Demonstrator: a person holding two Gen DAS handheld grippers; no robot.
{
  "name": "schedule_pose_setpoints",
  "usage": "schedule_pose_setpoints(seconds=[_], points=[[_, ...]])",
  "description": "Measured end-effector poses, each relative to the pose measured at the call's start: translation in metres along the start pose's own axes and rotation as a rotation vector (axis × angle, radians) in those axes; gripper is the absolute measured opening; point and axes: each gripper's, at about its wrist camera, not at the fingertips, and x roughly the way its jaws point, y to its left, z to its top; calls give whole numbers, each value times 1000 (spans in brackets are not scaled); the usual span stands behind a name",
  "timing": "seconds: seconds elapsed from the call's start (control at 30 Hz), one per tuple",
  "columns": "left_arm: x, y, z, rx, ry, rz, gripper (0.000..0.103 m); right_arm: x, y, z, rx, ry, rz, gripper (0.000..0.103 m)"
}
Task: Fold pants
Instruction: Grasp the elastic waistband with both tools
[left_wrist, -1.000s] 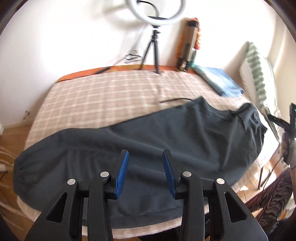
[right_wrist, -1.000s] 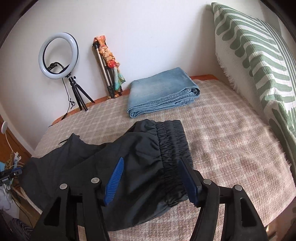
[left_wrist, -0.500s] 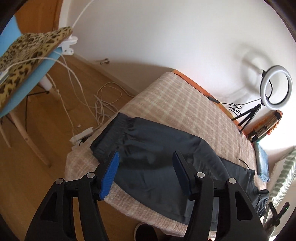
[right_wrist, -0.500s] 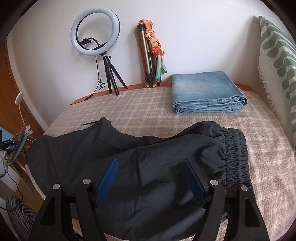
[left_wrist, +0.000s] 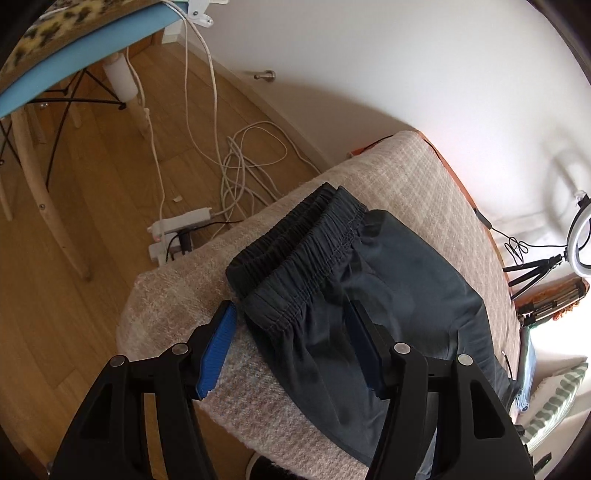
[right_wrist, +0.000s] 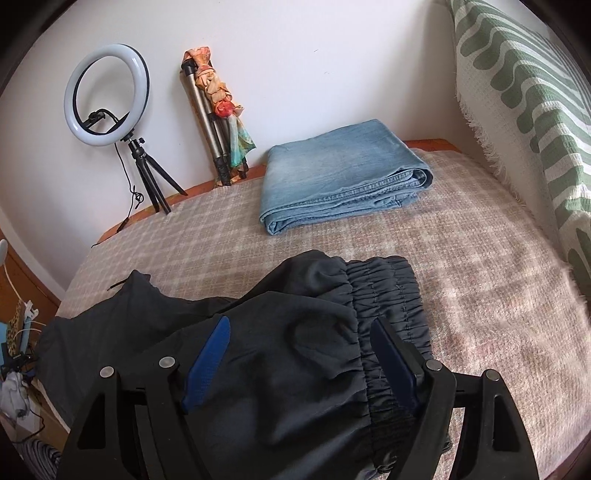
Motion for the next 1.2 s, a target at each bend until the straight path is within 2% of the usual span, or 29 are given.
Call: schedule_pose_setpoints(seconds=[0.1,0.17,0.23,0.3,0.33,0.43,0.5,0.6,0.77,0.87,0.97,1.0,1.07,1.1,1.13,1.2], points=[[-1,4,4,-21,-9,-9,57,3,-13,-1,33,10,-18,81],[0,4,1,-28,-21,-30,51,6,-21,-1,47,21,-34,81],[1,2,-2,-10,-53,-10,47,8,-30,0,69,33,-21,81],[3,2,-3,7,-74,16,38,12,-42,1,94,47,-24,81],[3,2,-2,6,-81,25,31,13,-49,1,108,58,-16,81],[1,-3,-2,19,-101,36,23,22,-71,3,166,97,37,82],[1,-8,-3,47,-115,62,22,28,-83,5,196,110,73,83],[3,-10,-3,56,-126,81,21,39,-93,13,211,127,148,91],[4,-10,-3,61,-133,96,21,64,-91,31,115,138,166,101],[4,-12,-3,70,-138,110,21,81,-95,35,107,159,195,101],[4,-15,-7,66,-146,120,21,93,-95,35,104,175,268,103],[4,-15,-8,65,-151,120,21,94,-93,35,89,170,271,101],[4,-16,-10,63,-160,125,21,96,-88,33,82,198,355,68],[3,-17,-10,62,-165,124,21,97,-84,31,86,210,367,64],[3,-17,-11,61,-170,126,21,95,-79,27,69,207,344,53],[2,-18,-12,64,-175,128,21,86,-67,21,40,195,301,51]])
